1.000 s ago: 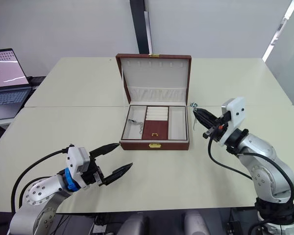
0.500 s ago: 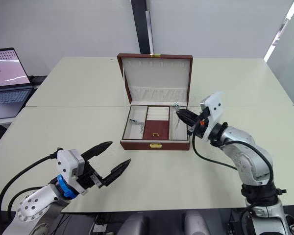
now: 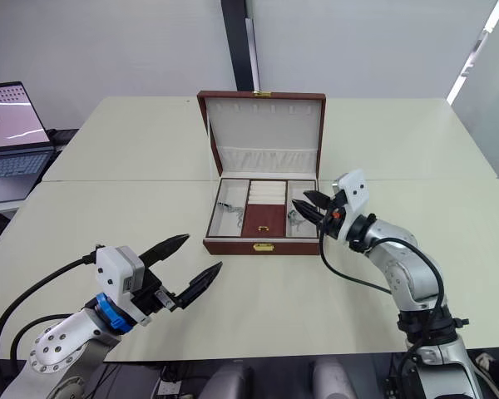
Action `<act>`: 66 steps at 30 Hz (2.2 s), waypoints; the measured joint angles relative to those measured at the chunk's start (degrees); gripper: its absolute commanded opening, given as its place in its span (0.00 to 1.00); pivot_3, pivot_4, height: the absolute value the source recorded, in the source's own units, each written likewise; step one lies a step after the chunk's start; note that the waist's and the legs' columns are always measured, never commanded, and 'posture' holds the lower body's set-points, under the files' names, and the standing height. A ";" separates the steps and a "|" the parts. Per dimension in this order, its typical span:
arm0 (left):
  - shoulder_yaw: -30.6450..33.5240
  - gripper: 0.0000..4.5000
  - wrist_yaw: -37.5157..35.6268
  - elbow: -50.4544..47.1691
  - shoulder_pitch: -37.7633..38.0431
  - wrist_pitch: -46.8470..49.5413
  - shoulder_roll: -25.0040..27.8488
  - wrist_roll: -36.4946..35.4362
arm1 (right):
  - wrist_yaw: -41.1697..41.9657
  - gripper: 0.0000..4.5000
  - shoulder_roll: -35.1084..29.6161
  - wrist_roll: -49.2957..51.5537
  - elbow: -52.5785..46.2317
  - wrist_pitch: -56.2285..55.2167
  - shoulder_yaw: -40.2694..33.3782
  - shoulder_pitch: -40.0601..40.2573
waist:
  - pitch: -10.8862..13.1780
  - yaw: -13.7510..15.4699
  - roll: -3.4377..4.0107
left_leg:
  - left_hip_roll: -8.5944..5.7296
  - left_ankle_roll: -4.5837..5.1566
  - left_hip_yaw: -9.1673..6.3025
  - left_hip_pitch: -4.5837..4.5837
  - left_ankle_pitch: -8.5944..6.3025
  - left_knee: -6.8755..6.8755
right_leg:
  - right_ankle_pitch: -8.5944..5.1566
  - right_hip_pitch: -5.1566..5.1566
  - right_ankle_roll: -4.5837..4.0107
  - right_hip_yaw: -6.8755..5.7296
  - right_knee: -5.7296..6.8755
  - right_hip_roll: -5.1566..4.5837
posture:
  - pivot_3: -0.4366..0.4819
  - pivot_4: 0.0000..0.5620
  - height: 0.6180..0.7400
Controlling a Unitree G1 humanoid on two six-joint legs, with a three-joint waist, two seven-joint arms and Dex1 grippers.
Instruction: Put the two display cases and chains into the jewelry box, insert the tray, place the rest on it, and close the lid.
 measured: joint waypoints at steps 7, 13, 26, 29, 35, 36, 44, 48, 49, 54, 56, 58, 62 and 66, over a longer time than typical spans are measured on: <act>1.18 1.00 -0.08 0.24 -2.09 2.84 1.35 -1.55 | 1.48 0.99 -2.42 0.74 -1.53 0.00 -3.13 2.44 | 0.01 0.01 0.00 | 0.00 0.00 0.00 -0.02 0.00 -0.08 | 0.00 0.01 0.00 -0.01 -0.10 0.00 | 0.48 0.27 1.00; 6.90 1.00 -2.76 6.26 -3.23 8.58 6.67 -6.23 | 8.53 0.99 -10.90 2.17 -1.46 -0.82 -7.86 7.38 | 0.03 0.03 0.02 | -0.03 0.00 0.01 0.00 0.01 -0.36 | 0.00 0.04 0.00 -0.06 -0.41 0.04 | 0.48 0.27 1.00; 17.26 1.00 -10.29 27.39 -8.49 5.75 14.06 -4.39 | 19.03 0.99 -20.94 -0.56 12.03 -8.98 -15.30 15.56 | 0.04 -0.09 0.02 | 0.02 -0.02 0.11 0.07 0.01 -0.72 | -0.01 -0.01 -0.05 -0.02 -0.60 0.04 | 0.48 0.27 1.00; 18.30 1.00 -11.04 32.59 -8.79 3.44 14.07 -2.46 | 19.33 0.99 -21.40 -1.38 13.96 -10.24 -15.87 15.42 | 0.04 -0.06 0.02 | 0.02 -0.02 0.11 0.07 0.01 -0.71 | -0.01 0.00 -0.05 -0.03 -0.60 0.04 | 0.48 0.27 1.00; 18.39 1.00 -11.60 36.37 -10.60 1.50 14.02 -1.23 | 19.16 0.99 -21.26 -2.30 14.13 -11.06 -16.07 14.53 | 0.04 0.03 0.02 | 0.04 -0.02 0.10 0.06 0.01 -0.70 | 0.00 0.01 -0.04 -0.02 -0.59 -0.05 | 0.48 0.27 1.00; 18.35 1.00 -11.37 37.00 -11.46 1.05 13.89 -0.70 | 18.82 0.99 -21.04 -2.35 14.04 -11.06 -15.98 14.01 | 0.04 0.03 0.01 | 0.04 -0.02 0.09 0.06 0.02 -0.69 | 0.00 0.01 -0.04 -0.03 -0.58 -0.05 | 0.48 0.27 1.00; 12.06 0.79 -10.00 43.69 -21.86 0.16 10.56 2.61 | 15.65 0.78 -15.05 -5.04 13.98 -11.29 -9.52 8.36 | 0.04 0.01 0.02 | 0.02 -0.04 0.08 0.06 0.03 -0.68 | 0.01 -0.03 -0.04 -0.04 -0.51 -0.05 | 0.48 0.27 1.00; 7.11 0.51 -9.91 47.74 -26.66 -0.43 7.41 4.64 | 14.78 0.49 -12.92 -8.29 17.84 -12.95 -6.76 4.31 | 0.03 0.01 0.01 | 0.00 -0.05 0.07 0.05 0.03 -0.69 | 0.01 -0.06 -0.04 -0.07 -0.51 -0.04 | 0.48 0.27 1.00; 6.22 0.43 -9.84 48.75 -27.74 -0.87 6.59 5.06 | 14.53 0.43 -12.09 -9.04 18.88 -13.22 -5.92 3.59 | 0.03 0.00 0.01 | 0.00 -0.05 0.07 0.01 0.03 -0.69 | 0.01 -0.13 -0.04 -0.07 -0.50 -0.02 | 0.48 0.27 1.00; 2.93 0.07 -9.80 52.42 -33.82 -1.49 2.31 6.46 | 12.79 0.14 -6.35 -11.63 23.33 -14.79 -2.30 -1.13 | 0.03 -0.07 0.01 | -0.02 -0.15 0.14 -0.06 0.09 -0.66 | 0.06 -0.29 -0.11 -0.06 -0.40 -0.03 | 0.48 0.27 1.00; 1.46 0.00 -9.85 53.05 -35.32 -1.54 0.83 6.76 | 12.50 0.02 -5.04 -12.47 23.90 -15.72 -0.98 -2.33 | 0.03 -0.07 0.00 | -0.02 -0.22 0.14 -0.06 0.13 -0.66 | 0.06 -0.30 -0.11 -0.07 -0.41 -0.03 | 0.48 0.27 1.00; 0.61 0.00 -9.90 54.31 -36.70 -1.57 -0.31 7.06 | 12.37 0.00 -3.87 -13.35 24.61 -16.34 -0.28 -2.80 | 0.03 -0.05 0.00 | -0.02 -0.24 0.14 -0.07 0.14 -0.67 | 0.06 -0.32 -0.11 -0.12 -0.41 -0.03 | 0.48 0.27 1.00; -1.54 0.00 -10.52 54.49 -38.35 -1.30 -1.85 7.37 | 12.14 0.00 -2.28 -13.72 24.88 -16.41 0.73 -2.85 | 0.03 -0.12 0.00 | -0.02 -0.36 0.13 -0.13 0.21 -0.66 | 0.07 -0.41 -0.12 -0.07 -0.39 -0.03 | 0.48 0.27 1.00; -2.50 0.00 -11.38 54.07 -38.42 -0.86 -2.01 7.62 | 12.14 0.00 -2.05 -13.94 24.88 -16.43 0.86 -2.85 | 0.02 -0.24 0.00 | -0.03 -0.36 0.14 -0.14 0.21 -0.67 | 0.09 -0.52 -0.15 -0.09 -0.32 -0.01 | 0.48 0.27 1.00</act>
